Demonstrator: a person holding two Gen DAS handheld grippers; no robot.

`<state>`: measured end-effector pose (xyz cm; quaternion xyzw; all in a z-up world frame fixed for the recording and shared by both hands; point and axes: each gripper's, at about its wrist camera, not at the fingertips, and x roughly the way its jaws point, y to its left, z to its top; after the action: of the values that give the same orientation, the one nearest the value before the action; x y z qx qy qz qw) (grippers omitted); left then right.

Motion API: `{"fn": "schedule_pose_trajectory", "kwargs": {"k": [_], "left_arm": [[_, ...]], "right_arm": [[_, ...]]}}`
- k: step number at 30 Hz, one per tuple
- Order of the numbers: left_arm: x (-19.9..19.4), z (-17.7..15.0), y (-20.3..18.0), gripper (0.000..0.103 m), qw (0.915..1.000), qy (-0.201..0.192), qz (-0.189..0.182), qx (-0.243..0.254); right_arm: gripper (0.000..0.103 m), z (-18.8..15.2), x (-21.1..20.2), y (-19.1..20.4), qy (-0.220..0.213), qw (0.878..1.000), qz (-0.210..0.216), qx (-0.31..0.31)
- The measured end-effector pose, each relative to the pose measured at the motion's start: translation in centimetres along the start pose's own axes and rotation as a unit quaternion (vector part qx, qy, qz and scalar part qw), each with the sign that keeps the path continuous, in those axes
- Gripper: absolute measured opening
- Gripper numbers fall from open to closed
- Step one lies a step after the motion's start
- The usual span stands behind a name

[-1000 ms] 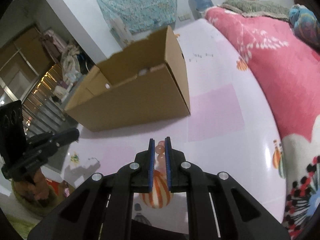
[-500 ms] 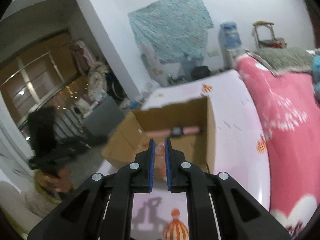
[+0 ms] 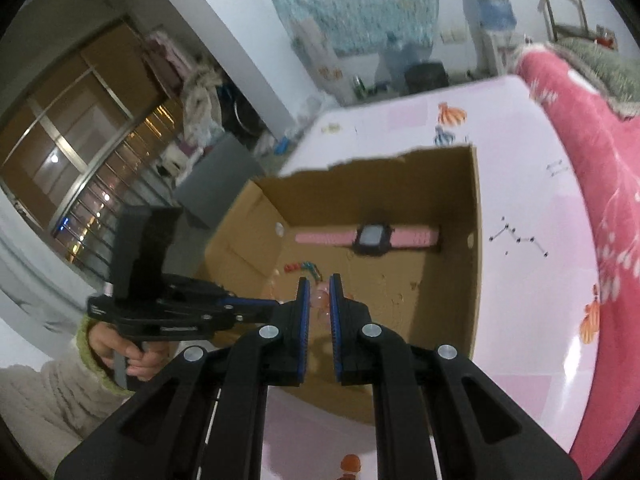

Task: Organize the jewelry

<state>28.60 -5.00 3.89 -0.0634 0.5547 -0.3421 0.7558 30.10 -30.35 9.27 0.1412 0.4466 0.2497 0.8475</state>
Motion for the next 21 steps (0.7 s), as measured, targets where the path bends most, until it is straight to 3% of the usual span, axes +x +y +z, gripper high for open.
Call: {"fn": "schedule_pose_trajectory", "kwargs": {"k": [1, 5, 8, 13, 15, 18, 21], "left_arm": [[0.0, 0.0, 0.1, 0.022, 1.0000, 0.000, 0.000, 0.000], [-0.3, -0.2, 0.3, 0.022, 1.0000, -0.004, 0.000, -0.005], [-1.8, -0.4, 0.1, 0.026, 0.9994, -0.032, 0.015, 0.001], [-6.4, -1.9, -1.0, 0.059, 0.9909, -0.118, 0.061, 0.022], [-8.2, -2.7, -1.2, 0.066, 0.9861, -0.149, 0.071, 0.022], [-10.5, -3.8, -0.7, 0.078, 0.9798, -0.181, 0.083, 0.010], [-11.9, -4.7, 0.7, 0.085, 0.9759, -0.201, 0.083, -0.019]], "right_arm": [[0.010, 0.1, 0.4, -0.2, 0.007, 1.000, -0.004, 0.001], [0.010, 0.1, 1.5, -0.4, 0.032, 0.999, -0.010, 0.004], [0.010, 0.1, 2.5, -0.5, 0.059, 0.998, -0.004, 0.009], [0.011, -0.2, 3.8, -1.2, 0.095, 0.993, -0.067, 0.003], [0.012, -0.3, 3.3, -1.2, 0.088, 0.993, -0.073, 0.004], [0.014, -0.2, 1.7, -0.6, 0.053, 0.992, -0.115, -0.014], [0.035, -0.1, -0.9, -0.3, -0.003, 0.991, -0.136, -0.014]]}}
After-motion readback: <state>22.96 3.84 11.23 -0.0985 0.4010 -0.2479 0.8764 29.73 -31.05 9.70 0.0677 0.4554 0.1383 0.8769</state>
